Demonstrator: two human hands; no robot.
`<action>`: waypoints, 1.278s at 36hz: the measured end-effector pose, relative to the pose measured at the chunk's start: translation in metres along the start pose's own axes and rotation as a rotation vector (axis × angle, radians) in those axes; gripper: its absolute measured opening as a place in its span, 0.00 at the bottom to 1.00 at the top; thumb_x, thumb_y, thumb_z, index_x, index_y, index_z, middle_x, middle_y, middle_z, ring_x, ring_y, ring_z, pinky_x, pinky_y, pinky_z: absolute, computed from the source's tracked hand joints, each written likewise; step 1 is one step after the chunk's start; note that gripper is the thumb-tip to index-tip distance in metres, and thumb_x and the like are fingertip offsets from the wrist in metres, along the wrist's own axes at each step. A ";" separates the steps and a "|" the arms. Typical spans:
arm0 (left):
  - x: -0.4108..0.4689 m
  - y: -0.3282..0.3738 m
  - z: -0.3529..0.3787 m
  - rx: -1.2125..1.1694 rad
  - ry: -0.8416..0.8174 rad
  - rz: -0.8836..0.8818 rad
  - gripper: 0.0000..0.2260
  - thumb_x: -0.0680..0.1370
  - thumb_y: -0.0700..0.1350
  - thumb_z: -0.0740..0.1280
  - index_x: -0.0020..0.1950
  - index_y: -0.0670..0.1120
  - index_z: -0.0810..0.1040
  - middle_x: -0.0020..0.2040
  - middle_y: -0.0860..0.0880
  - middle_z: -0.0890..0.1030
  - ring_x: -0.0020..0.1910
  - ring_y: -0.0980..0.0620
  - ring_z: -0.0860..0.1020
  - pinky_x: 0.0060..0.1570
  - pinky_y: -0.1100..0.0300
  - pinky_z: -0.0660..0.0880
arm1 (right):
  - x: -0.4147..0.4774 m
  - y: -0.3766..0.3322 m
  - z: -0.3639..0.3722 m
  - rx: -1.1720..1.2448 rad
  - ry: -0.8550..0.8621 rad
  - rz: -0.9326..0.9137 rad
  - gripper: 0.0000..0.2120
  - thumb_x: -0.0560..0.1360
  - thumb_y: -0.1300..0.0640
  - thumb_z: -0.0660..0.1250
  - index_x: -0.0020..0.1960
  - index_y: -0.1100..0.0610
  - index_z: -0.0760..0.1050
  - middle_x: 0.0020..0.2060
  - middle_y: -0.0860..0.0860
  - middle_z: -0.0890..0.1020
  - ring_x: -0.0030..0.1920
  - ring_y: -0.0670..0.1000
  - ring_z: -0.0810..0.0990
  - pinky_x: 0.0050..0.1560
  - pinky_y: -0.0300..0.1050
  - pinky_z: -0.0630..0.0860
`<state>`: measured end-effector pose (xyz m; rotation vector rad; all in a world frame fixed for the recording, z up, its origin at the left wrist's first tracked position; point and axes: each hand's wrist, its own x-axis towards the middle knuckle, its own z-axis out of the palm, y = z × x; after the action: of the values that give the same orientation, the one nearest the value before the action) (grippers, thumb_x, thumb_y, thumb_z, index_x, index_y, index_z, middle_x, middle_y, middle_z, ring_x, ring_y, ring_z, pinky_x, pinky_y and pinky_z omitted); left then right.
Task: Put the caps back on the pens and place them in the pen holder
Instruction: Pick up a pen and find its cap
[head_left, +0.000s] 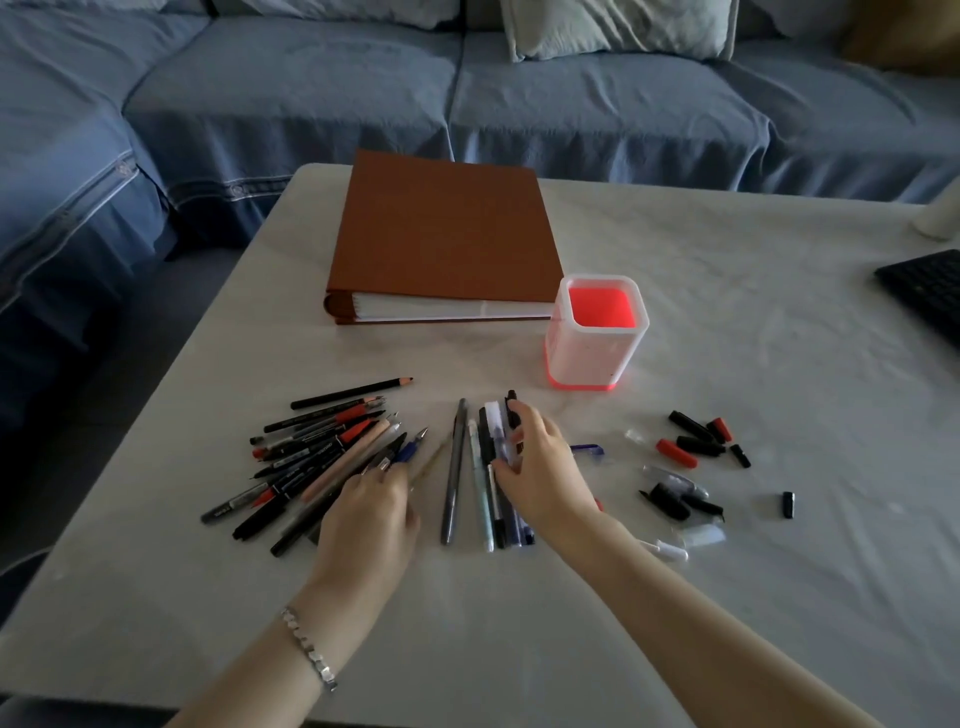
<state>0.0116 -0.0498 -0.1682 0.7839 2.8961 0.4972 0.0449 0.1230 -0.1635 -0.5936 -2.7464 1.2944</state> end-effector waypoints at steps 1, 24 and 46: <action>0.000 0.000 0.000 -0.031 -0.004 -0.017 0.09 0.62 0.33 0.73 0.38 0.39 0.77 0.29 0.45 0.78 0.29 0.46 0.77 0.26 0.59 0.72 | -0.002 0.001 -0.002 0.003 0.001 -0.006 0.25 0.73 0.63 0.63 0.69 0.55 0.62 0.58 0.55 0.71 0.44 0.50 0.70 0.52 0.42 0.71; 0.005 0.034 -0.007 -0.499 0.068 -0.041 0.09 0.77 0.43 0.63 0.37 0.43 0.76 0.24 0.53 0.66 0.26 0.55 0.66 0.27 0.65 0.62 | -0.025 0.065 -0.089 -0.419 -0.078 -0.091 0.12 0.74 0.61 0.63 0.55 0.53 0.79 0.53 0.47 0.77 0.55 0.48 0.74 0.52 0.40 0.70; -0.009 0.040 -0.007 -0.548 -0.048 -0.034 0.07 0.77 0.46 0.63 0.40 0.48 0.77 0.23 0.55 0.70 0.23 0.56 0.66 0.24 0.67 0.62 | -0.021 0.072 -0.107 -0.421 -0.132 0.019 0.07 0.74 0.51 0.64 0.47 0.52 0.78 0.40 0.46 0.77 0.42 0.48 0.75 0.46 0.46 0.74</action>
<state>0.0370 -0.0235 -0.1475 0.6401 2.5212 1.1751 0.1093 0.2352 -0.1457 -0.5727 -3.1543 0.7792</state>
